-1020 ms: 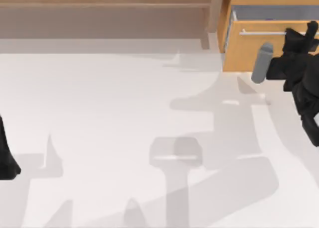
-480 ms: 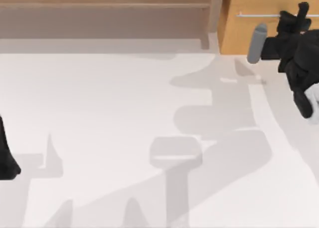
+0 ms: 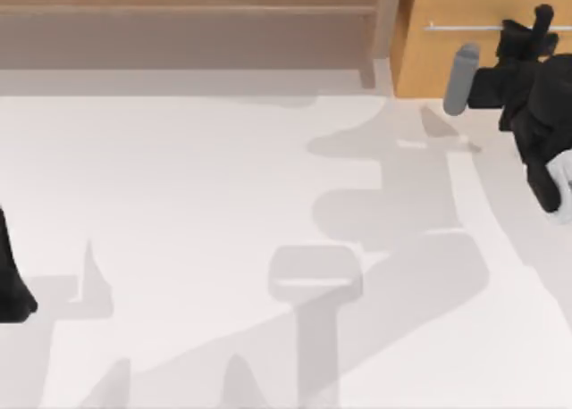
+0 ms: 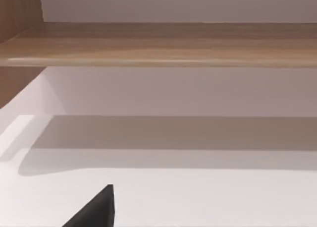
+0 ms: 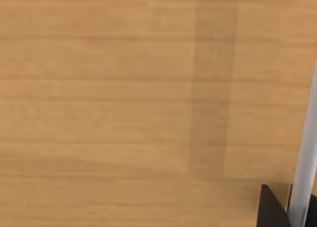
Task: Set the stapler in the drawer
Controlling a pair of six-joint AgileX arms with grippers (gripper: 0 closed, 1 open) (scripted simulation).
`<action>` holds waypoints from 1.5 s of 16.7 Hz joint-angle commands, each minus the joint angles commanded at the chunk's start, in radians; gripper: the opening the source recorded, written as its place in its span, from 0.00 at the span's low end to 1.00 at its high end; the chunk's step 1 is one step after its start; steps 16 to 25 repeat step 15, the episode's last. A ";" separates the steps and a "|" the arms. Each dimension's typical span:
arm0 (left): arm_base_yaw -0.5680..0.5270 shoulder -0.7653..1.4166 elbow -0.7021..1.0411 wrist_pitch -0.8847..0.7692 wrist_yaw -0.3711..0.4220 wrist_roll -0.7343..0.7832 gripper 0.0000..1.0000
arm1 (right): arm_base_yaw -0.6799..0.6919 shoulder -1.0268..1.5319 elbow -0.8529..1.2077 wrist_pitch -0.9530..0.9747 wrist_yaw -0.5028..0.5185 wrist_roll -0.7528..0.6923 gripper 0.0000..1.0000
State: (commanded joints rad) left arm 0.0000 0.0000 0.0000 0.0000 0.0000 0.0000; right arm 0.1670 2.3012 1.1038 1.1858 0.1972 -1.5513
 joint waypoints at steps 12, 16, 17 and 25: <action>0.000 0.000 0.000 0.000 0.000 0.000 1.00 | 0.000 0.000 0.000 0.000 0.000 0.000 1.00; 0.000 0.000 0.000 0.000 0.000 0.000 1.00 | 0.000 0.000 0.000 0.000 0.000 0.000 1.00; 0.000 0.000 0.000 0.000 0.000 0.000 1.00 | 0.000 0.000 0.000 0.000 0.000 0.000 1.00; 0.000 0.000 0.000 0.000 0.000 0.000 1.00 | 0.000 0.000 0.000 0.000 0.000 0.000 1.00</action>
